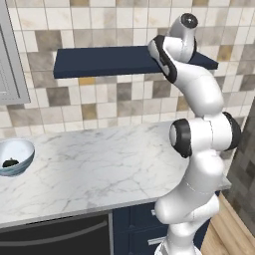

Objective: Pick the squashs from the cabinet and place them in one bowl. Pick the broccoli from the sink and place it in the other bowl.

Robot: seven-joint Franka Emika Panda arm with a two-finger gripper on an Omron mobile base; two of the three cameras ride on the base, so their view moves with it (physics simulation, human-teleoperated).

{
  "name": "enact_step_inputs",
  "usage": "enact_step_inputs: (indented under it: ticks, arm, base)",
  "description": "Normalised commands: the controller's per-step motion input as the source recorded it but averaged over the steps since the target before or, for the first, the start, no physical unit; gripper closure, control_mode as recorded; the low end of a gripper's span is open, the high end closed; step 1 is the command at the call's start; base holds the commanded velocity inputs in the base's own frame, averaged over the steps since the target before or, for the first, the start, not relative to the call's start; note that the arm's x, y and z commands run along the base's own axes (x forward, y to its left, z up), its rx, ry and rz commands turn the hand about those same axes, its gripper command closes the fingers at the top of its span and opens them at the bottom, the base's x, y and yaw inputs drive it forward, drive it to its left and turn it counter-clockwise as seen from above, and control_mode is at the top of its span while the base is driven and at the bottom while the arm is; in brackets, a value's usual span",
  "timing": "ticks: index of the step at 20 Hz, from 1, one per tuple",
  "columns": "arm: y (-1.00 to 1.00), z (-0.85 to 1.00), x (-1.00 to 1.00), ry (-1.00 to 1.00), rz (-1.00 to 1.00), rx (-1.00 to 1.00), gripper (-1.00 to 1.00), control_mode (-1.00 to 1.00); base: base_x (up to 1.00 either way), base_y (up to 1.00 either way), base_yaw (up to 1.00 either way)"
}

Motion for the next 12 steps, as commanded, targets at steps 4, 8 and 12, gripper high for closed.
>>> enact_step_inputs:
  ticks: [4, 8, 12]
  arm:
    - [0.0, 0.0, 0.07, 0.0, 0.01, 0.0, 1.0, -1.0]
    - [-0.01, 0.0, -0.29, 0.0, 0.0, 0.01, 1.0, -1.0]
    - [0.23, 0.24, -0.8, 0.0, 0.0, 0.0, 1.0, -1.0]
  base:
    - [0.0, 0.0, 0.0]
    - [0.0, 0.0, 0.0]
    - [0.0, 0.0, 0.0]
